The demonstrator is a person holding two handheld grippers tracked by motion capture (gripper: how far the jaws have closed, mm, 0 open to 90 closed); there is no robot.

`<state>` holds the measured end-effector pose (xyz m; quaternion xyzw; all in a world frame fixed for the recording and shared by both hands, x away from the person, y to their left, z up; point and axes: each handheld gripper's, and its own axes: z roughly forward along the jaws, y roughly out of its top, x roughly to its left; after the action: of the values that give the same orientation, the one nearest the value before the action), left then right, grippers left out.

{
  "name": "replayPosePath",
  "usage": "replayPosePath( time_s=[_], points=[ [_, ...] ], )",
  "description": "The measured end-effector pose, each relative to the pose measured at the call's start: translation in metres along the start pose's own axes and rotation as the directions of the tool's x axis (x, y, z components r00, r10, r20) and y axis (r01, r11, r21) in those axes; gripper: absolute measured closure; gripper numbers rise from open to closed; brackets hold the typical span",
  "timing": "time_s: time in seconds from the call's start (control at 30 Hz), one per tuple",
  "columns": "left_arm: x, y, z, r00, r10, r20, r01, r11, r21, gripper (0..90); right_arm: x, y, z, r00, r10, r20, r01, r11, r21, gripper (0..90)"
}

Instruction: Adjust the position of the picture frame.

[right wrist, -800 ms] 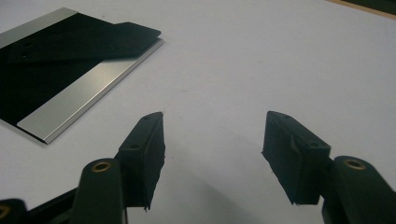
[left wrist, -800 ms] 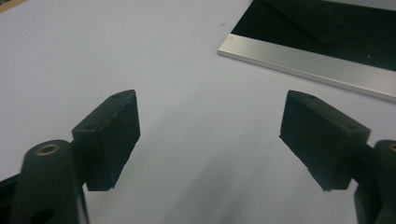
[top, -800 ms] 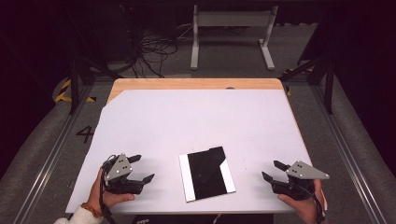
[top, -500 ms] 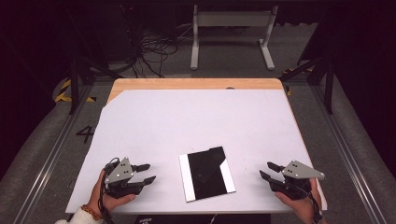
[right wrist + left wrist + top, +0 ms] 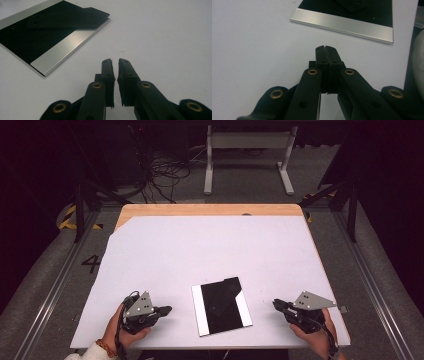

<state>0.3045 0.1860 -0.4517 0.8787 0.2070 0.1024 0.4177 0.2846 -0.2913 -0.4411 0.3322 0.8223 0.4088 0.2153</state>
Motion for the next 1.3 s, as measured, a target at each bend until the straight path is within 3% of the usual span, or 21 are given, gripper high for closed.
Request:
replayPosePath(
  time_s=[0.1, 0.27, 0.4, 0.73, 0.87, 1.07, 1.3],
  points=[
    [-0.006, 0.005, 0.009, 0.9994, 0.029, 0.018, -0.03, 0.9992, 0.028, 90.0, 0.0, 0.001, 0.002, 1.0, 0.002, -0.003, -0.002, 1.0, 0.001, 87.6],
    [-0.012, 0.01, 0.016, 0.9984, 0.041, 0.039, -0.042, 0.999, 0.018, 90.0, 0.007, 0.004, 0.006, 0.9994, -0.03, -0.016, 0.03, 1.0, 0.008, 90.0],
    [-0.016, 0.012, 0.021, 0.9972, 0.058, 0.047, -0.06, 0.9975, 0.038, 90.0, 0.012, 0.006, 0.008, 0.9981, -0.055, -0.027, 0.055, 0.998, 0.006, 90.0],
    [-0.018, 0.018, 0.037, 0.9953, 0.061, 0.074, -0.066, 0.9956, 0.066, 89.9, 0.027, 0.009, 0.02, 0.9931, -0.089, -0.078, 0.091, 0.995, 0.029, 90.0],
    [-0.022, 0.02, 0.038, 0.9911, 0.074, 0.11, -0.081, 0.9949, 0.06, 89.8, 0.031, 0.009, 0.021, 0.9912, -0.09, -0.097, 0.094, 0.995, 0.036, 90.0],
    [-0.026, 0.021, 0.04, 0.9897, 0.079, 0.119, -0.088, 0.9939, 0.067, 89.8, 0.039, 0.006, 0.022, 0.9854, -0.107, -0.132, 0.115, 0.992, 0.057, 90.0],
    [-0.035, 0.023, 0.043, 0.9847, 0.074, 0.158, -0.084, 0.9945, 0.062, 89.8, 0.044, 0.005, 0.025, 0.9806, -0.117, -0.157, 0.13, 0.989, 0.075, 90.0]
  ],
)
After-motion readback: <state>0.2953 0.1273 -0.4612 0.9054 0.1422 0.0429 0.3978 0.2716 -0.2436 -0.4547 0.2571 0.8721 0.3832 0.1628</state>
